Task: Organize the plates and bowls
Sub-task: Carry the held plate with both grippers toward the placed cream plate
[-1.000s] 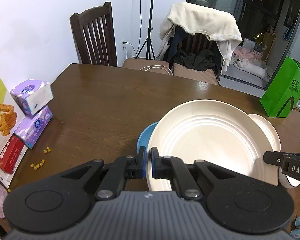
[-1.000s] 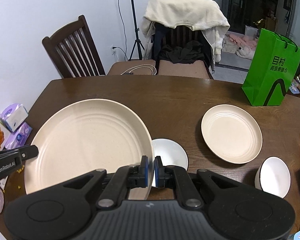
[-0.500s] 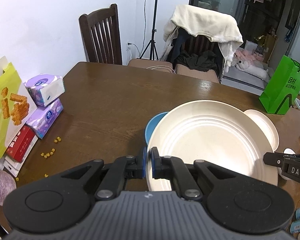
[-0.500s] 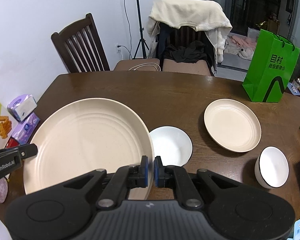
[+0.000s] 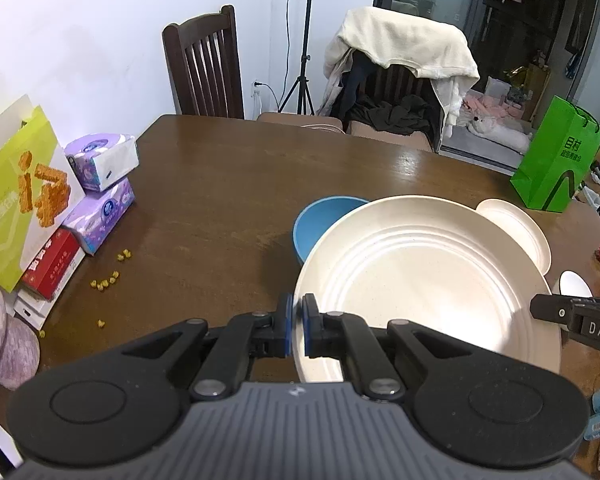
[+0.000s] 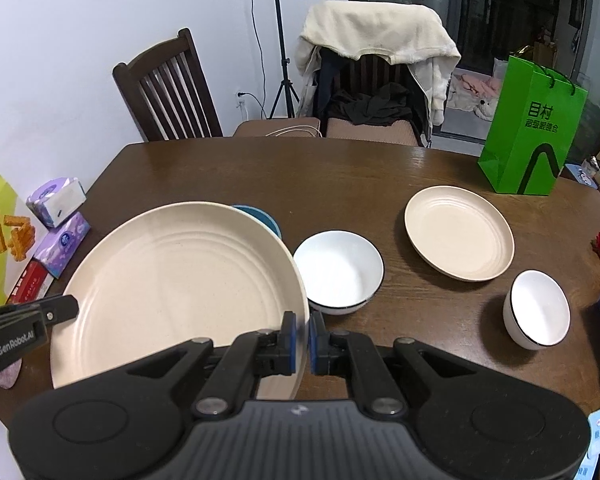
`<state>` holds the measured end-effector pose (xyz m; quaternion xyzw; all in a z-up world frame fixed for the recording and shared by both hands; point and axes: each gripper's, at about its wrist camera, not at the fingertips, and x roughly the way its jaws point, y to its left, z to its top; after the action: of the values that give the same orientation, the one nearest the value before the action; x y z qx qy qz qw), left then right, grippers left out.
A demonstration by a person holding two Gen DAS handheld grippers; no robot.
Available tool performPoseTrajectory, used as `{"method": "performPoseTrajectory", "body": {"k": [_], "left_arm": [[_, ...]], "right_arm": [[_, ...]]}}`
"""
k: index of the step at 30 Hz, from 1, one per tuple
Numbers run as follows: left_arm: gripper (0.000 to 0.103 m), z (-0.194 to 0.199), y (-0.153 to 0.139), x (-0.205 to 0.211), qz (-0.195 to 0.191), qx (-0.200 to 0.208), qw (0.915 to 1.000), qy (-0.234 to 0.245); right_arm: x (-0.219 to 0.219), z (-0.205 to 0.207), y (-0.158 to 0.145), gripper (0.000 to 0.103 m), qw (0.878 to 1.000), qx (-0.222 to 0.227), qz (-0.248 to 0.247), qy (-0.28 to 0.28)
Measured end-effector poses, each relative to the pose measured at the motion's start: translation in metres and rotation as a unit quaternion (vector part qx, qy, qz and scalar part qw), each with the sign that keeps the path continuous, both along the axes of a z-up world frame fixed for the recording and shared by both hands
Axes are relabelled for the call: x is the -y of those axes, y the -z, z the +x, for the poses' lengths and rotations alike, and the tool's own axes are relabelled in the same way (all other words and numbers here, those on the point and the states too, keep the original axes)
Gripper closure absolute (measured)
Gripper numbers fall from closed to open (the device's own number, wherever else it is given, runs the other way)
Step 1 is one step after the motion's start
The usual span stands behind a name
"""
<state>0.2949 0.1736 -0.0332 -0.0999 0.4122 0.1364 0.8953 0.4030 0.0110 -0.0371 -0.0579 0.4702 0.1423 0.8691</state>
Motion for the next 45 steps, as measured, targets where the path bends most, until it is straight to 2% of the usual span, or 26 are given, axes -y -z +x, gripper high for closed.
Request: {"method": "performPoseTrajectory", "body": {"k": [23,45], "left_arm": [[0.097,-0.045,0.024,0.008,-0.008,-0.002,0.9999,0.007],[0.097,-0.067,0.044,0.022,-0.011,-0.007,0.9996,0.023]], "right_arm": [[0.008,-0.054,0.022,0.096,1.000,-0.001,-0.012,-0.004],[0.027,-0.089,0.045,0.096,1.000,0.002,-0.013,0.007]]}}
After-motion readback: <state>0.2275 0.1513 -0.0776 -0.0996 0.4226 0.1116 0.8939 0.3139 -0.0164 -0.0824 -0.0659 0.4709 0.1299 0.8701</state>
